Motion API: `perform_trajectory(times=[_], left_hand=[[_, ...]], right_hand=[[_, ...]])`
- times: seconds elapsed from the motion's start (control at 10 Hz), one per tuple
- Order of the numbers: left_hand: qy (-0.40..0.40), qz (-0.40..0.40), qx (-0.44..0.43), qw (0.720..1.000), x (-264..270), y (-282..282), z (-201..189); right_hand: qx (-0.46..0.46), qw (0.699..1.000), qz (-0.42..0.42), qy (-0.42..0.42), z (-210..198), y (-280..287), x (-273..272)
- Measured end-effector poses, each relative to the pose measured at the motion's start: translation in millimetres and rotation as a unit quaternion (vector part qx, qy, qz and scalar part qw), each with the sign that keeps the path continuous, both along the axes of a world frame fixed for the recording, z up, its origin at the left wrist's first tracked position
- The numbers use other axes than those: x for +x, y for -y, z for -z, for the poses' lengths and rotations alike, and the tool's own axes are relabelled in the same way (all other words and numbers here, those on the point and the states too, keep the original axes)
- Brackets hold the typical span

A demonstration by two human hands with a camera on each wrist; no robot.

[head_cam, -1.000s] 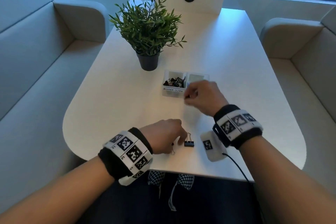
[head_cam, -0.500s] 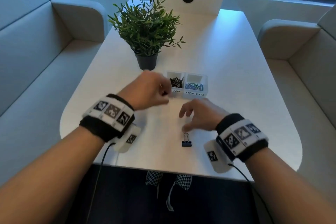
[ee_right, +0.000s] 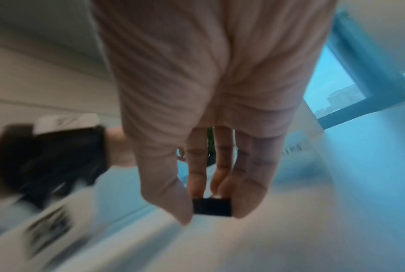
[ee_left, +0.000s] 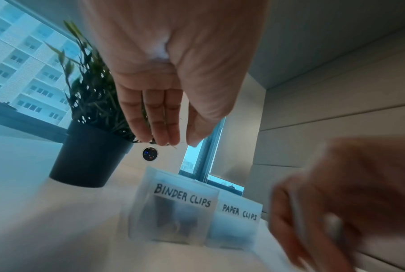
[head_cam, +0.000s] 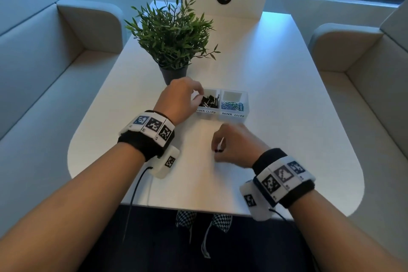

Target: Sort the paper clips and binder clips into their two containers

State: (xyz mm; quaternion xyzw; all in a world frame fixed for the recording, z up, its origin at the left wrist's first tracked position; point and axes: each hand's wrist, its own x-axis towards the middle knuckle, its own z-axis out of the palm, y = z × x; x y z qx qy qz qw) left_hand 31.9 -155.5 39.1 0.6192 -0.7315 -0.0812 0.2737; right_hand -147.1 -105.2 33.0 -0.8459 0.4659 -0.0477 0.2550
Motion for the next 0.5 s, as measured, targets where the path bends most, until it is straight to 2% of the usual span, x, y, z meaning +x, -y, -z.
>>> perform_trajectory(times=[0.1,0.2,0.4,0.5], left_hand=[[-0.016,0.000,0.001,1.000,6,-11,0],[-0.019,0.001,0.010,1.000,7,-20,2],[-0.005,0.001,0.054,0.999,3,-33,12],[-0.007,0.004,0.066,0.998,0,-45,13]], right_hand=[[-0.040,0.995,0.063,0.070,-20,22,6],[-0.125,0.977,0.118,0.128,-33,50,21],[-0.105,0.968,0.178,0.140,-21,64,35],[-0.095,0.970,0.167,0.149,-22,39,25]])
